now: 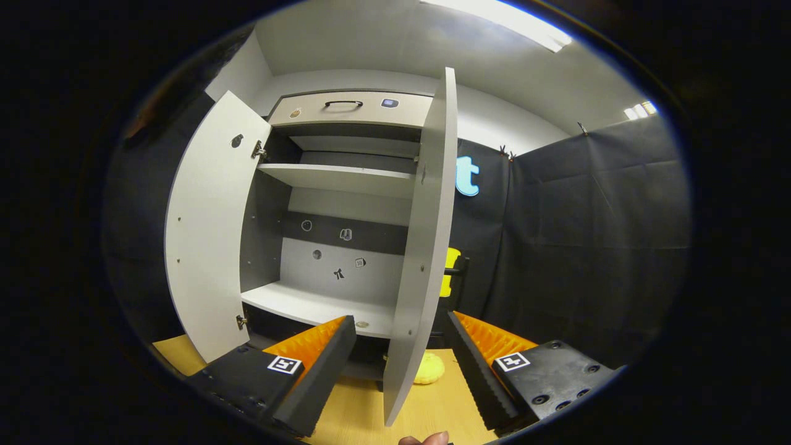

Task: Grasp the bottle in the cabinet with the left hand and place it on the coaster, then close the right door with the right hand and the left door with the left hand.

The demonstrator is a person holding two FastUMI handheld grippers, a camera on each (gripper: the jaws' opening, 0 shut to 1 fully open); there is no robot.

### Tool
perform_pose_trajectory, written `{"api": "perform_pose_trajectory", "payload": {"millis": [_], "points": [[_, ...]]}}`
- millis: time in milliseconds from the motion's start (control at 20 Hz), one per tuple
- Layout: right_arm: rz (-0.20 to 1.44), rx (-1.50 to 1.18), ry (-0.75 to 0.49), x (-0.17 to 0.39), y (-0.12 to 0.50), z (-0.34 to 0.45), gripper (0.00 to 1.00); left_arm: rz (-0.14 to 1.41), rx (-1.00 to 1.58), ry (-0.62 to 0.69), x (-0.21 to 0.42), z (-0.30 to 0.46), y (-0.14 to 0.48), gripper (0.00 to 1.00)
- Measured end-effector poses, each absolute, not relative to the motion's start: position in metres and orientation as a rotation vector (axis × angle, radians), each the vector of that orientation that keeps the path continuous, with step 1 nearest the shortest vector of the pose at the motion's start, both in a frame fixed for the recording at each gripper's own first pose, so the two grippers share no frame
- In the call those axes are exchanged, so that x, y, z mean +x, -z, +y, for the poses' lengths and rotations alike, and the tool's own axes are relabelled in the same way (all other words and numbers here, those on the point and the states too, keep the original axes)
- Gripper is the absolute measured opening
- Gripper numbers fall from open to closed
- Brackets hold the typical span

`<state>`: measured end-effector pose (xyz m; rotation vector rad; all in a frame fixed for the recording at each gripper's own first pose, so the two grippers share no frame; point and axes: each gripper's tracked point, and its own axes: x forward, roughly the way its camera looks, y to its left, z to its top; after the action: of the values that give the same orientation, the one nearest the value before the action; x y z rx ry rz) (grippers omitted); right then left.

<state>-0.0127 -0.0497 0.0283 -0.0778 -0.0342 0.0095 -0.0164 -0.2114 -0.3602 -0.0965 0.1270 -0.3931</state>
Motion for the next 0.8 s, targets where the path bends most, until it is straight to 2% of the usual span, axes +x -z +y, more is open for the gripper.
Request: {"api": "perform_pose_trajectory", "payload": {"millis": [100,400,600,800], "points": [[-0.033,-0.077,-0.001,-0.013,-0.027,-0.054,0.98,0.140,-0.092,0.390,-0.020,-0.210,0.363,0.97],[-0.020,-0.064,0.027,-0.013,-0.019,-0.070,0.98,0.183,-0.049,0.452,-0.045,-0.208,0.369,0.97],[-0.032,-0.051,0.021,-0.005,-0.019,-0.081,0.98,0.195,-0.072,0.400,-0.064,-0.182,0.347,0.97],[-0.027,-0.048,0.015,-0.002,-0.015,-0.098,0.98,0.165,-0.117,0.313,-0.071,-0.140,0.287,0.97]]}}
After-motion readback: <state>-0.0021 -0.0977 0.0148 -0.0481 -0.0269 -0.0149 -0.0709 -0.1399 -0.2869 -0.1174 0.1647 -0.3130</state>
